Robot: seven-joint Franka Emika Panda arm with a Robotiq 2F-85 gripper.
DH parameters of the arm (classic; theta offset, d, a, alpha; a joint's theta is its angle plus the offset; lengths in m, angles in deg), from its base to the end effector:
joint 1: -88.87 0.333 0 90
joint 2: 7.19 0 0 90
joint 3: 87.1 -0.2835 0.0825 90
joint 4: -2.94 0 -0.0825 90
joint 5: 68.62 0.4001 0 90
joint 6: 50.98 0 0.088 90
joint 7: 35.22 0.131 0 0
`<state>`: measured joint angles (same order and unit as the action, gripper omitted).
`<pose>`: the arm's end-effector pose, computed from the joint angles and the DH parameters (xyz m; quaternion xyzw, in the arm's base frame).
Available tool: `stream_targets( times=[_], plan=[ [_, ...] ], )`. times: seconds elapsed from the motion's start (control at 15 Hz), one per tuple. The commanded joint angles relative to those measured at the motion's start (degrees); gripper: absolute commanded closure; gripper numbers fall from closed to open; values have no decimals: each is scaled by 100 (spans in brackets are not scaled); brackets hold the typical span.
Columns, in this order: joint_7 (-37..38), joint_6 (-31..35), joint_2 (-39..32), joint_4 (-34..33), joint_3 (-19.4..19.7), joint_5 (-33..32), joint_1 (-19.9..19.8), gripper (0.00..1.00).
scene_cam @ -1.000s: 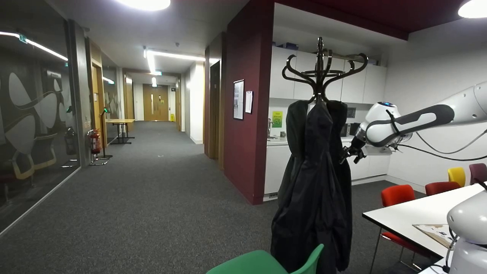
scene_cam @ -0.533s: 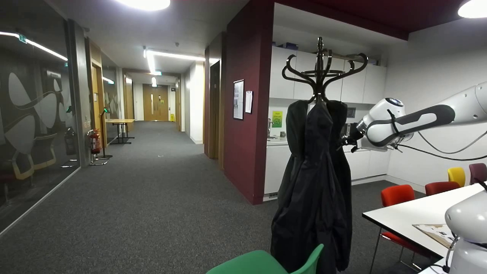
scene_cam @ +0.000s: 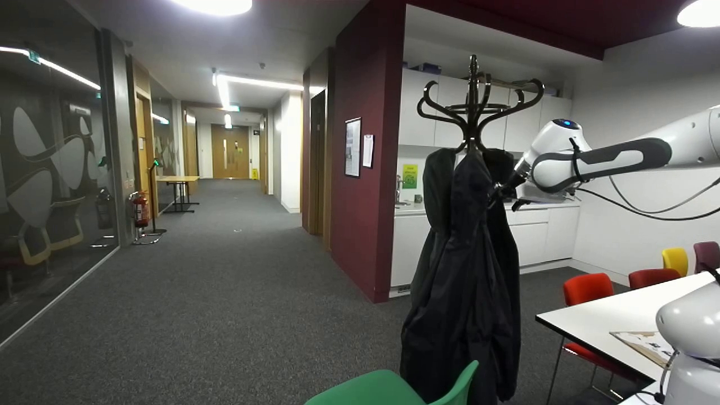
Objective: Put the middle jersey on the seat of the chair
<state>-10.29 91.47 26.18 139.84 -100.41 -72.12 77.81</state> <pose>0.4747 0.0277 0.5476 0.9270 -0.1655 0.3362 0.0128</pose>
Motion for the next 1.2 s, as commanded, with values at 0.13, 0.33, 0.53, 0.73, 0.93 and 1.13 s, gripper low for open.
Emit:
stream_targets(
  times=[0.13,0.33,0.53,0.73,0.93,1.13],
  plan=[
    [-80,-1226,-847,-1274,52,-691,4,0],
    [153,-744,-939,-1485,45,-996,86,0],
    [676,-296,-964,-1576,-89,-1182,37,0],
    [1409,-176,-972,-1701,-305,-1417,-84,0],
    [2118,-279,-1059,-1890,-448,-1662,-111,0],
    [2631,-299,-1167,-2022,-551,-1995,-89,0]
  ],
)
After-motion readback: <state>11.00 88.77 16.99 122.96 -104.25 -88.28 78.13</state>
